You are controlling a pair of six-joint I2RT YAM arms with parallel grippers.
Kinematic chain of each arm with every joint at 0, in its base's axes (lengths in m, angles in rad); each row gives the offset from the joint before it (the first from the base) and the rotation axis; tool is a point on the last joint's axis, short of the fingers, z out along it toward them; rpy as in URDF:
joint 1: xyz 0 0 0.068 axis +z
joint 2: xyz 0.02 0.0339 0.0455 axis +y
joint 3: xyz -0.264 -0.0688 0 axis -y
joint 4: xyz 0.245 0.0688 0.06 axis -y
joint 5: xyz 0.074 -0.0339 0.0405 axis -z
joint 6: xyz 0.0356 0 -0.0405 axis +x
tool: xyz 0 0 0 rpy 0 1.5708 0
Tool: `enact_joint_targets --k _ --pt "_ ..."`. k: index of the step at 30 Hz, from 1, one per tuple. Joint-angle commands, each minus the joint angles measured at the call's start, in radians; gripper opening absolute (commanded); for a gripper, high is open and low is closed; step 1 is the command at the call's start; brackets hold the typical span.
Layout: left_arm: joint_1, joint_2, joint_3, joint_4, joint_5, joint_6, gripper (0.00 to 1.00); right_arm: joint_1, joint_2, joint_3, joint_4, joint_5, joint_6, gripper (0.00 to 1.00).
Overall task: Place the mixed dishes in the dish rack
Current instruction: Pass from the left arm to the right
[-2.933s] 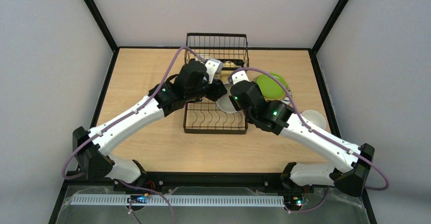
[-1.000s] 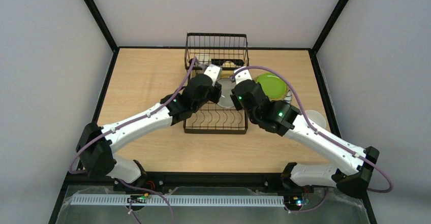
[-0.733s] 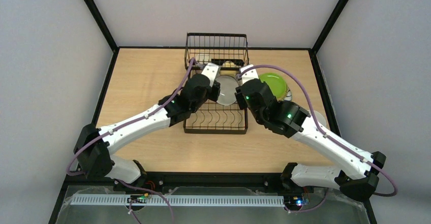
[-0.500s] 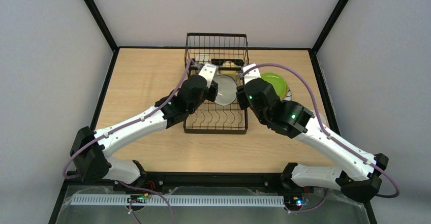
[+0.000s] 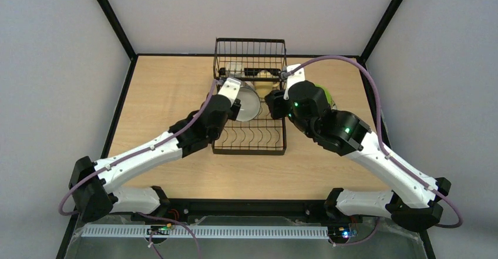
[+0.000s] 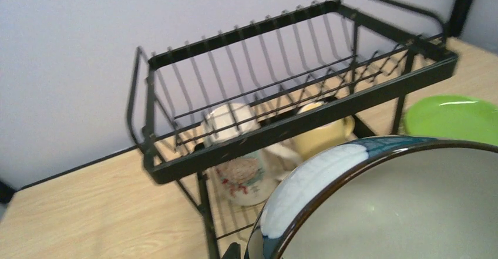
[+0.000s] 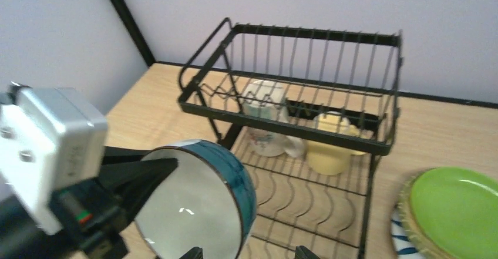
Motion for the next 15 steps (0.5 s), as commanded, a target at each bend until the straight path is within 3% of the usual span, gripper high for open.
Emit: enact_joint_targets --k 1,8,12,15 --pt "-0.023 -0.043 -0.051 0.132 -0.207 0.061 0.02 0.006 0.015 0.032 0.033 -0.143 0.173 0.87" --pt "-0.052 -0.026 -0.105 0.207 -0.415 0.071 0.02 0.007 0.034 0.002 0.121 -0.325 0.343 0.87" --pt "-0.052 -0.026 -0.12 0.219 -0.424 0.07 0.02 0.007 0.035 0.004 0.142 -0.341 0.372 0.87" --pt "-0.053 -0.032 -0.124 0.224 -0.398 0.069 0.02 0.006 0.008 0.003 0.108 -0.266 0.348 0.87"
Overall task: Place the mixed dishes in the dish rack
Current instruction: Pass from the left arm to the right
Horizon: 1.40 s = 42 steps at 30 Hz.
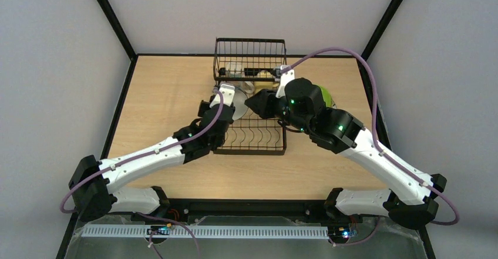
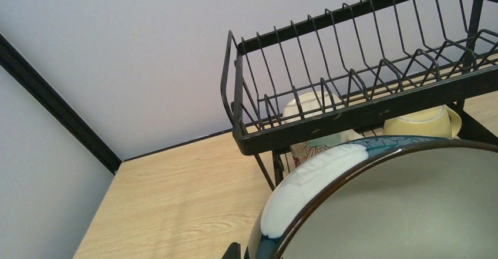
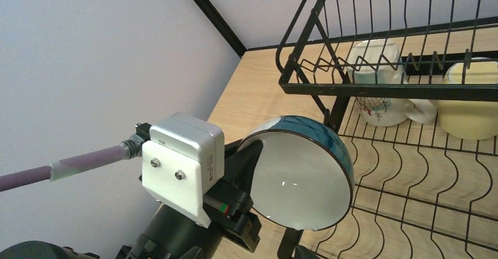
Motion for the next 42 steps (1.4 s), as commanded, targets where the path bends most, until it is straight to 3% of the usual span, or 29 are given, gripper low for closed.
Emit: enact_joint_targets --k 1,6,10,13,17,23,32,36,42 --pt "-0.007 -0.029 -0.005 0.108 -0.026 -0.008 0.02 0.006 -0.04 -0.01 -0.007 0.063 0.026 0.87" --pt "0.003 -0.069 -0.008 0.078 0.25 -0.051 0.02 -0.009 -0.119 -0.076 -0.059 0.17 0.016 0.87" --pt "0.055 -0.047 0.043 -0.024 0.516 -0.207 0.02 -0.027 -0.177 -0.125 -0.073 0.197 0.011 0.87" --pt "0.068 -0.025 0.072 -0.081 0.638 -0.338 0.02 -0.031 -0.203 -0.139 -0.08 0.207 0.005 0.87" --pt "0.071 -0.005 0.075 -0.133 0.724 -0.556 0.01 -0.032 -0.22 -0.139 -0.085 0.211 -0.004 0.87" --pt "0.119 0.006 0.008 -0.157 0.911 -1.035 0.02 -0.032 -0.24 -0.141 -0.086 0.219 -0.018 0.87" --pt "0.18 0.031 -0.251 0.068 1.195 -1.672 0.02 -0.032 -0.254 -0.149 -0.103 0.202 -0.05 0.87" --pt "0.179 0.047 -0.305 0.162 1.252 -1.813 0.02 -0.032 -0.257 -0.16 -0.109 0.181 -0.084 0.87" --pt "0.186 0.069 -0.262 0.161 1.259 -1.819 0.02 -0.032 -0.211 -0.161 -0.15 0.143 -0.142 0.87"
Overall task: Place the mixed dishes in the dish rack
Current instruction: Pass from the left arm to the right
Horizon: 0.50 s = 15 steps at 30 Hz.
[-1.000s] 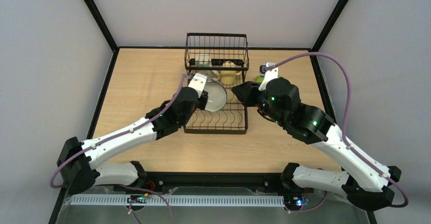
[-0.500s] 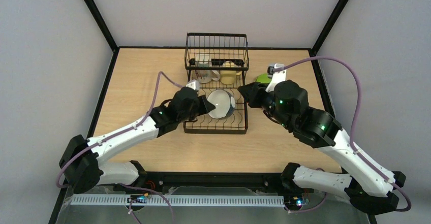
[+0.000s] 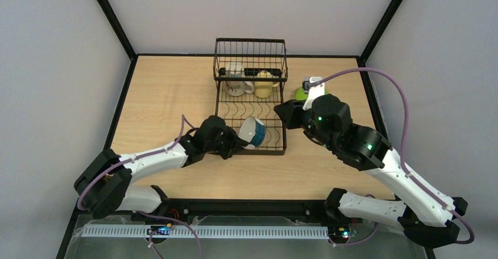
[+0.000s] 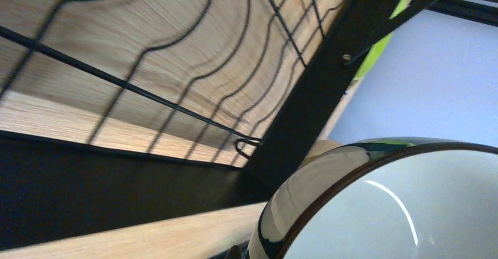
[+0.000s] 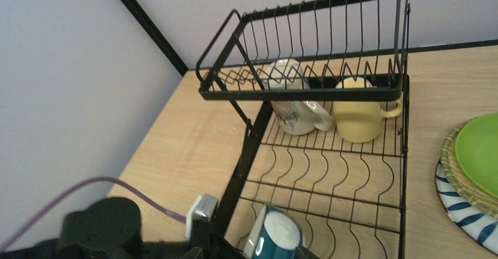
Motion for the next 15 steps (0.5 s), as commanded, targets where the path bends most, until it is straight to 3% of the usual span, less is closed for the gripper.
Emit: enact_joint_targets --k 1,9,11,15 --pt "0.007 0.01 0.062 0.133 0.06 -0.088 0.02 -0.003 0.034 -0.014 -0.068 -0.033 -0.059 0.87" --pt "0.011 0.031 0.121 0.134 0.06 -0.013 0.02 -0.003 0.096 -0.012 -0.1 -0.095 -0.113 0.88" --pt "0.016 0.05 0.217 0.056 0.043 0.111 0.02 -0.003 0.113 -0.003 -0.111 -0.096 -0.123 0.88" --pt "0.022 0.124 0.463 -0.19 -0.052 0.504 0.02 -0.003 0.155 0.028 -0.156 -0.076 -0.152 0.88"
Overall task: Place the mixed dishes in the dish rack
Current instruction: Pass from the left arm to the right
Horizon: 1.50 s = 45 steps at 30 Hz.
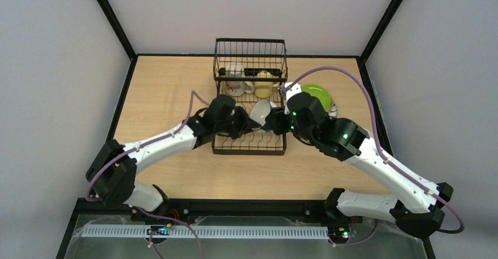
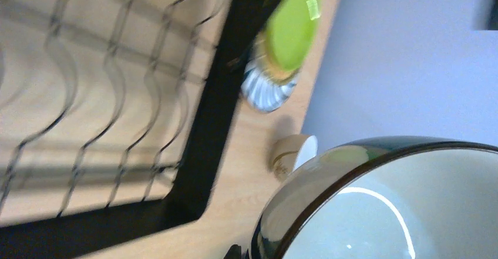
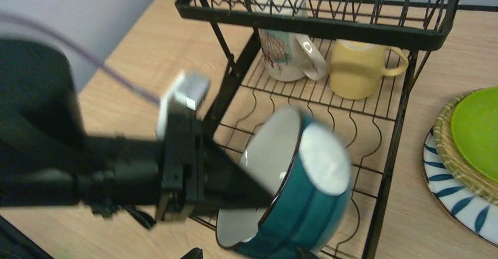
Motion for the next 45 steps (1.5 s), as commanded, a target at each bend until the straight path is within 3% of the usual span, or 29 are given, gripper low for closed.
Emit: enact_joint_targets --k 1,7,21,35,41,45 --pt "0.011 0.043 0.26 -0.146 -0.099 0.446 0.02 -0.003 0.043 0.045 -0.09 0.017 -0.053 0.88" --pt "0.011 0.055 0.283 -0.088 -0.189 0.76 0.02 -0.003 0.077 0.12 -0.174 0.119 -0.084 0.88" --pt "0.011 -0.028 0.156 0.105 -0.235 1.171 0.02 -0.003 0.126 0.175 -0.25 0.271 -0.139 0.89" --pt "0.011 -0.088 0.189 0.098 -0.219 1.357 0.01 -0.003 0.221 0.231 -0.209 0.27 -0.188 0.89" --pt "0.009 -0.081 0.201 0.085 -0.271 1.462 0.02 -0.003 0.215 0.242 -0.215 0.329 -0.17 0.89" --pt "0.001 -0.107 0.15 0.166 -0.337 1.526 0.02 -0.003 0.182 0.239 -0.212 0.39 -0.139 0.89"
